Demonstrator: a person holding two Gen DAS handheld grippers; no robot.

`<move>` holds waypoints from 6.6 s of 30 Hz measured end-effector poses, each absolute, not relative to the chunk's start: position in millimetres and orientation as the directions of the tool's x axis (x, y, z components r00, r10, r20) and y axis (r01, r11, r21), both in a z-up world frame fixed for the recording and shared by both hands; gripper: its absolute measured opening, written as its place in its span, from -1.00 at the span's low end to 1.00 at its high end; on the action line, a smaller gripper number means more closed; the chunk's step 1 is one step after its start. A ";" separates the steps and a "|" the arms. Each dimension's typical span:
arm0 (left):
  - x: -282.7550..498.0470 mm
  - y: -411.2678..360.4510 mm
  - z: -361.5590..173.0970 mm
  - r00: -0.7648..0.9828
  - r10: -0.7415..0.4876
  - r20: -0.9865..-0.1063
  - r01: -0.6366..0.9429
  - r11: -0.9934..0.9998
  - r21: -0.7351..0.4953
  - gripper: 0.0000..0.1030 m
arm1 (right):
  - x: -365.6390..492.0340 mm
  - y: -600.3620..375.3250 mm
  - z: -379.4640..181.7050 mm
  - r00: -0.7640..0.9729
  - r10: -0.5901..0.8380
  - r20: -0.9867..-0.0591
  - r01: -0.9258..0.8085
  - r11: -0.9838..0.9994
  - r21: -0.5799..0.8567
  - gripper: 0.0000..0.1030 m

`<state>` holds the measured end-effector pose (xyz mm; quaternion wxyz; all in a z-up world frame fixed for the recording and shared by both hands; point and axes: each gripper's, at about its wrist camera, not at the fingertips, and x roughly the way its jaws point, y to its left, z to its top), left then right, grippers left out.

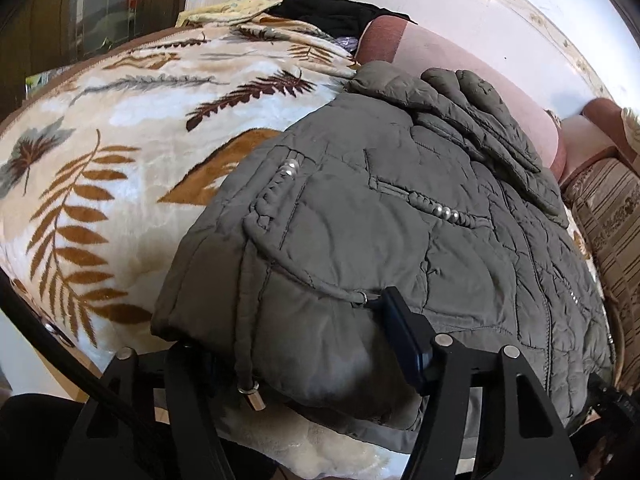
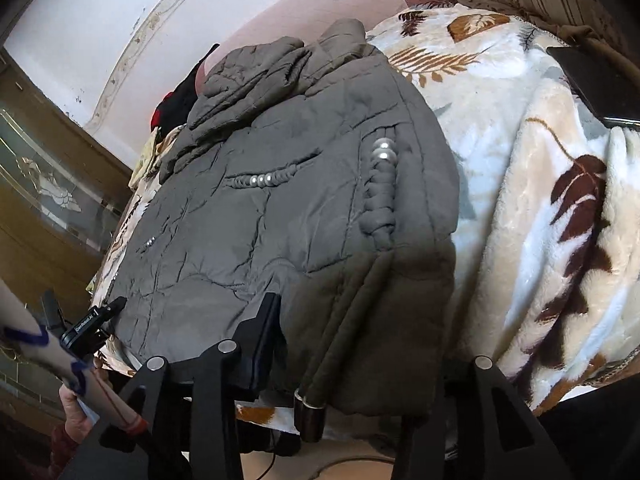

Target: Fold large clothes

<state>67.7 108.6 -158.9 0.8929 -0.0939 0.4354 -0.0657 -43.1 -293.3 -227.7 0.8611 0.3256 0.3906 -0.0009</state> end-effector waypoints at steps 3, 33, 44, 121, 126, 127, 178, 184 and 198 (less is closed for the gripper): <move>65.9 106.2 -156.4 0.626 -0.184 -0.758 0.044 0.979 -0.201 0.04 | -44.4 -293.0 -223.4 0.711 0.240 -0.661 0.243 0.798 0.552 -0.41; 65.1 84.4 -158.8 0.634 -0.048 -0.772 0.070 0.998 -0.004 0.11 | -37.1 -279.0 -214.7 0.671 0.139 -0.728 0.314 0.837 0.449 -0.47; 62.6 82.0 -157.0 0.633 -0.035 -0.774 0.080 0.997 0.021 0.18 | -34.7 -275.1 -213.8 0.649 0.096 -0.755 0.337 0.853 0.398 -0.47; 76.9 93.8 -161.7 0.608 -0.105 -0.787 0.010 0.992 -0.125 0.24 | -27.3 -278.9 -210.9 0.667 0.167 -0.726 0.295 0.836 0.463 -0.21; 77.7 94.3 -162.5 0.607 -0.110 -0.787 0.008 0.991 -0.133 0.29 | -26.7 -278.9 -212.7 0.668 0.171 -0.724 0.295 0.833 0.469 -0.15; 77.8 94.3 -162.4 0.607 -0.110 -0.787 0.008 0.991 -0.133 0.29 | -26.8 -278.9 -213.1 0.668 0.172 -0.724 0.295 0.832 0.470 -0.14; 66.4 107.6 -164.1 0.612 -0.231 -0.756 0.079 0.969 -0.232 0.16 | -43.9 -303.7 -233.5 0.735 0.279 -0.618 0.296 0.689 0.662 -0.32; 64.9 96.6 -162.9 0.632 -0.202 -0.748 0.101 0.979 -0.178 -0.19 | -37.3 -288.3 -225.6 0.724 0.209 -0.657 0.279 0.783 0.556 -0.47; 62.6 81.4 -167.1 0.659 -0.097 -0.746 0.106 0.994 -0.035 -0.04 | -29.1 -280.0 -229.7 0.699 0.155 -0.698 0.278 0.840 0.465 -0.44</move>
